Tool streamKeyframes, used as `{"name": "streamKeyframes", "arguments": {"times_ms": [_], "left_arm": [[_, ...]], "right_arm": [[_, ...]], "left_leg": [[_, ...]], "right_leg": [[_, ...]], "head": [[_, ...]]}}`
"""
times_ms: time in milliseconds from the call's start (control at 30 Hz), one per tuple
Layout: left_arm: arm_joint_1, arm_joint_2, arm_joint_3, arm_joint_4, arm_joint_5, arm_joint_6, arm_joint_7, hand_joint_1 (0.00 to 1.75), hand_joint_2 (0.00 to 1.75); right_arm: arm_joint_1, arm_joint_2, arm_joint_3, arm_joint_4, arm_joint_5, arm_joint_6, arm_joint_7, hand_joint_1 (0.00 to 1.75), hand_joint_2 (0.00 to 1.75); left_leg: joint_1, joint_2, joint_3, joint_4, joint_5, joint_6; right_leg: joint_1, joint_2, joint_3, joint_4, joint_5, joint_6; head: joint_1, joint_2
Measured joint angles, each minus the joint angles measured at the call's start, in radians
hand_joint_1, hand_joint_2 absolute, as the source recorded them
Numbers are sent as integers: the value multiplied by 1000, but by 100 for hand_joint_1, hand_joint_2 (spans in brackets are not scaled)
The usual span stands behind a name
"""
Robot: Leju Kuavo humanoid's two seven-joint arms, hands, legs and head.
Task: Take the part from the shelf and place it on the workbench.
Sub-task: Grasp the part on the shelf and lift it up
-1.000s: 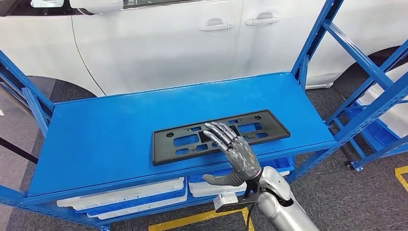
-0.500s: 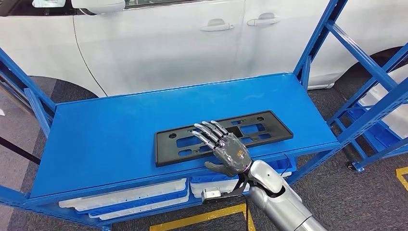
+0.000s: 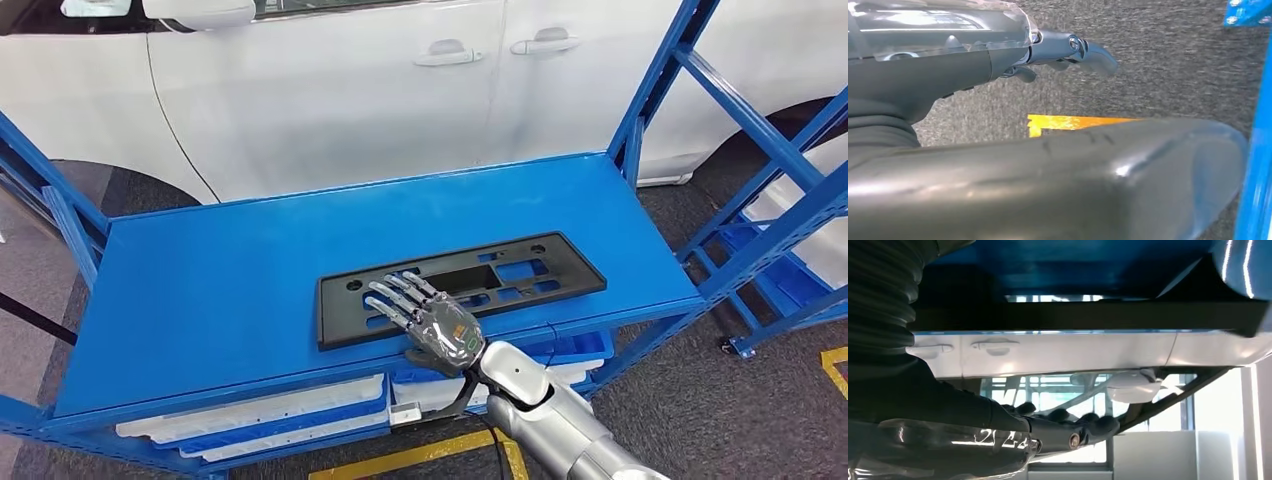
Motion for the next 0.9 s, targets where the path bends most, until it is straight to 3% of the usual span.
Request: {"name": "streamKeyframes", "arguments": {"times_ms": [100, 167, 233, 267, 300, 333, 400, 467, 567, 633, 733, 767, 800, 833, 900], "left_arm": [[1, 0, 0, 0, 1, 1, 0, 0, 0], [0, 0, 1, 0, 1, 1, 0, 0, 0], [1, 0, 1, 0, 1, 2, 0, 0, 0], [1, 0, 1, 0, 1, 2, 0, 0, 0], [1, 0, 1, 0, 1, 2, 0, 0, 0], [2, 0, 1, 0, 1, 3, 0, 0, 0], [1, 0, 1, 0, 1, 3, 0, 0, 0], [1, -2, 1, 0, -2, 2, -1, 0, 0], [1, -2, 1, 0, -9, -1, -5, 0, 0], [0, -1, 1, 0, -14, -4, -8, 0, 0], [1, 0, 1, 0, -19, -8, -9, 0, 0], [1, 1, 1, 0, -20, -8, -9, 0, 0], [2, 1, 1, 0, -20, -8, -9, 0, 0], [2, 2, 1, 0, -21, -8, -9, 0, 0], [2, 4, 1, 0, -22, -7, -9, 0, 0]], "right_arm": [[-12, 7, 9, 14, 4, 0, 2, 0, 175], [-18, 8, 13, 22, 4, 0, 3, 0, 175], [-20, 9, 16, 31, 4, 0, 4, 0, 175], [-19, 9, 18, 36, 5, 1, 4, 0, 175], [-20, 9, 20, 41, 5, 2, 4, 0, 175], [-21, 9, 22, 44, 5, 2, 5, 0, 175], [-27, 10, 25, 51, 8, 2, 11, 0, 175], [-36, 14, 26, 61, 12, -4, 19, 0, 175], [-42, 25, 26, 82, 13, -28, 33, 0, 175], [-48, 35, 25, 97, 20, -49, 42, 0, 175], [-63, 56, 25, 128, 63, -74, 74, 0, 175], [-67, 63, 25, 144, 85, -82, 94, 0, 175], [-70, 69, 25, 161, 108, -94, 115, 0, 175], [-75, 76, 25, 180, 129, -107, 138, 0, 175], [-87, 91, 19, 212, 175, -126, 188, 0, 175]], "left_leg": [[0, -1, 0, -7, 6, 21], [2, 0, 1, -12, 10, 30], [1, 1, 0, -12, 9, 34], [0, 1, -1, -12, 9, 35], [-1, 0, 0, -11, 9, 35], [-2, 0, 1, -11, 9, 34], [-4, -1, 4, -11, 8, 32], [-7, -1, 4, -10, 6, 25], [-5, 1, 5, -12, 5, 7], [-4, 1, -7, 19, -19, -3], [-2, 1, -87, 196, -109, -13], [-1, 1, -112, 247, -125, -17], [0, 1, -122, 266, -121, -19], [2, 1, -112, 241, -97, -21], [6, 2, -52, 114, -31, -21]], "right_leg": [[-5, 0, -6, 15, -13, 16], [-8, -1, -44, 100, -64, 24], [-10, -1, -110, 235, -122, 28], [-10, -1, -133, 278, -132, 29], [-10, -1, -138, 284, -122, 28], [-10, -1, -122, 247, -93, 24], [-5, -2, -55, 107, -24, 11], [2, -4, -12, 14, 5, 0], [5, -4, -5, -8, 9, -10], [-1, -5, 1, -20, 15, -21], [-2, -5, 3, -24, 17, -29], [-1, -5, 3, -23, 17, -30], [-1, -5, 3, -21, 15, -30], [-2, -5, 3, -18, 13, -29], [-3, -3, 3, -9, 7, -23]], "head": [[0, 0], [0, 0], [0, 0], [0, 0], [0, 0], [0, 0], [0, 0], [0, 0], [0, 0], [0, 0], [0, 0], [0, 0], [0, 0], [0, 0], [0, 0]]}}
